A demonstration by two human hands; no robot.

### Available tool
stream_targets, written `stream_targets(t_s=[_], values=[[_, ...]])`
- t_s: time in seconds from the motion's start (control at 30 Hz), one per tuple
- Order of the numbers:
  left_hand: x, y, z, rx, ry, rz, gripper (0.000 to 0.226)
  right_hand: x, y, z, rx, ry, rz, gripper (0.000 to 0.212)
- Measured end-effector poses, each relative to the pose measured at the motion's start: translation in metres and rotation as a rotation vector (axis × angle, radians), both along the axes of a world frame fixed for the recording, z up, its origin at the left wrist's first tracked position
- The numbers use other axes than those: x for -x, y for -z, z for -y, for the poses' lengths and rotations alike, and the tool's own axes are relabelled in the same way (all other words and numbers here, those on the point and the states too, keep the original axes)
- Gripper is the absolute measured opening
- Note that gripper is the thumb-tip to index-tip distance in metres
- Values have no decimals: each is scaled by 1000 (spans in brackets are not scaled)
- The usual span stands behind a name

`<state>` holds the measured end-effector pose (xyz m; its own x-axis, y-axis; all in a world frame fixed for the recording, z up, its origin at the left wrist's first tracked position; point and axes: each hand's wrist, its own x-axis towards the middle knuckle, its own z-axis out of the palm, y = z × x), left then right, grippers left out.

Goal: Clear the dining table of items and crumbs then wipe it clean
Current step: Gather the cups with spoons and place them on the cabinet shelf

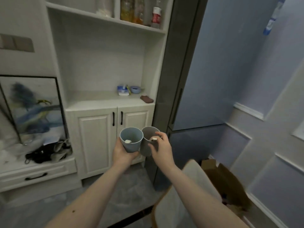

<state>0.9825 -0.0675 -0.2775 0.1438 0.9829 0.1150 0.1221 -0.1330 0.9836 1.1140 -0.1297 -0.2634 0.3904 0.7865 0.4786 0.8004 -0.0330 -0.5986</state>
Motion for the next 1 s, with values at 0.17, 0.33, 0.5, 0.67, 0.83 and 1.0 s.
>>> stream_targets(t_s=[0.17, 0.33, 0.5, 0.67, 0.83, 1.0], values=[[53, -2, -94, -30, -81, -23, 65, 47, -4, -98, 11, -94, -13, 16], [80, -4, -170, -34, -114, -45, 64, 71, -9, -176, 10, -133, -43, 17], [86, -7, -234, -50, -125, -32, 70, 73, -10, -250, -5, -157, -26, 16], [71, -3, -308, -47, -184, -19, 68, 60, -6, -333, -17, -181, -29, 21], [45, -7, -381, -43, -227, -31, 63, 34, -5, -415, -31, -208, -26, 19], [22, -15, -455, -11, -286, -96, 65, 9, -11, -492, -18, -270, 2, 23]])
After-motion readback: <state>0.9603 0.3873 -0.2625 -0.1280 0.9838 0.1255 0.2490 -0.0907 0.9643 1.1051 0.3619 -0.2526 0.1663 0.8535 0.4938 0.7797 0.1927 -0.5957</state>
